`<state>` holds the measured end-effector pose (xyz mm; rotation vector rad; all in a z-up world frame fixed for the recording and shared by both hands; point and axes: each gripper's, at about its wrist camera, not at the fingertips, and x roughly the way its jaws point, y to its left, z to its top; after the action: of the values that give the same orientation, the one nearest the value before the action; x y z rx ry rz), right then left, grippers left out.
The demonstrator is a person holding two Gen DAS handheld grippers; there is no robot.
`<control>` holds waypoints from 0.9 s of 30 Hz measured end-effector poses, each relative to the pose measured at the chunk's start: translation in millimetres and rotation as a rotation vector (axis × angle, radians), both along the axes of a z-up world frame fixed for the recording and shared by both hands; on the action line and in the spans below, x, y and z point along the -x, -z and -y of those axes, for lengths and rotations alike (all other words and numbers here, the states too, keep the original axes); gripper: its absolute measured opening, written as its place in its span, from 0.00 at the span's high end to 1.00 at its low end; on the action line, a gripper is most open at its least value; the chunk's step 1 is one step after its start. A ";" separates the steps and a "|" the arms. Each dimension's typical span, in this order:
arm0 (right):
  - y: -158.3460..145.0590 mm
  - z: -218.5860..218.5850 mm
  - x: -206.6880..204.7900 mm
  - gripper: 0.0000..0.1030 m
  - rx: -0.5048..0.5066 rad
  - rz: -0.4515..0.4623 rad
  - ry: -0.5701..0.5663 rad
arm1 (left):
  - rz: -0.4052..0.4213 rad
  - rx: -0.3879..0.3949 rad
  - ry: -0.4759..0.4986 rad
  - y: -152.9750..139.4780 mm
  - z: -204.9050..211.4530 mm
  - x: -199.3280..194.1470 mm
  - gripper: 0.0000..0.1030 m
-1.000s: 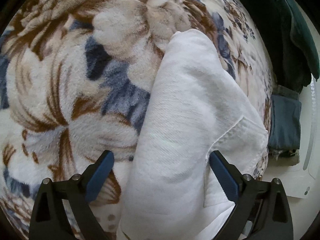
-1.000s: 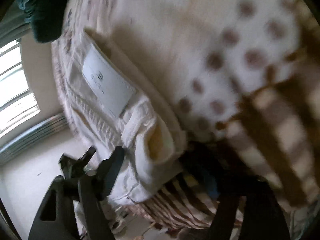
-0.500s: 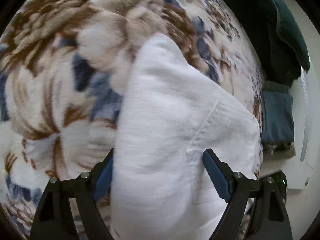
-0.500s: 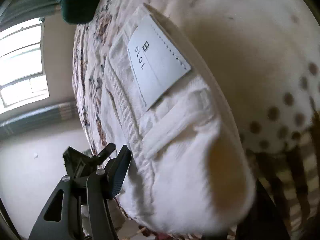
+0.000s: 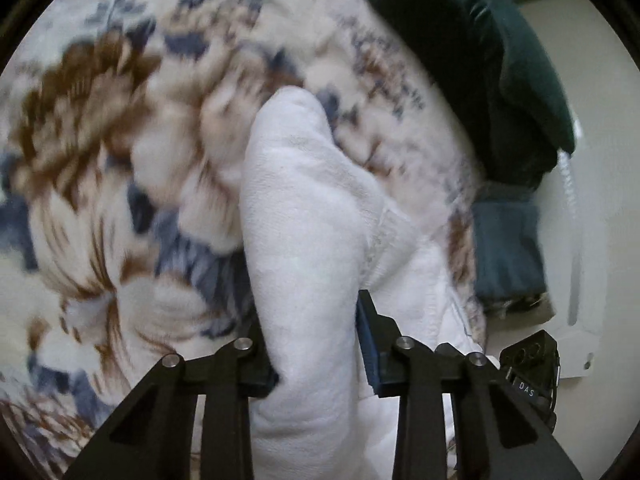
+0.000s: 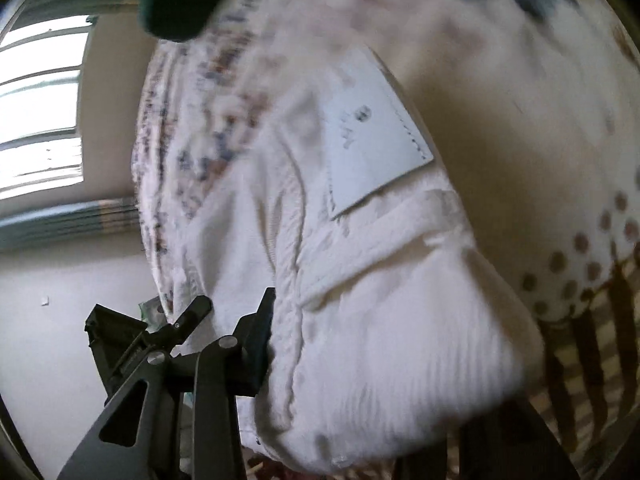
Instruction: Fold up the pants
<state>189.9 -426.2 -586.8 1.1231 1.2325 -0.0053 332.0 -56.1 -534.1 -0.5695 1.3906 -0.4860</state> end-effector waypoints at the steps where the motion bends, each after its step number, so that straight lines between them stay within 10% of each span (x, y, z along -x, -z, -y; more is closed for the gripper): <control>1: -12.2 -3.1 -10.9 0.60 0.002 0.018 -0.002 | 0.013 0.009 -0.008 -8.7 -3.4 -6.5 0.73; 13: -61.4 -123.9 -214.2 0.60 -0.010 0.250 -0.050 | 0.213 -0.046 -0.110 -61.8 -98.9 -185.3 0.73; 22: 9.4 -219.8 -351.3 0.61 0.028 0.268 -0.105 | 0.138 -0.129 -0.092 43.8 -172.7 -300.3 0.69; 27: 55.4 -236.1 -356.2 0.48 0.094 0.158 -0.207 | 0.066 -0.187 -0.094 78.8 -188.9 -298.1 0.31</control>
<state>546.1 -190.1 -642.3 0.8935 1.1889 0.1770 630.1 132.9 -612.9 -0.4602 1.3234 -0.2936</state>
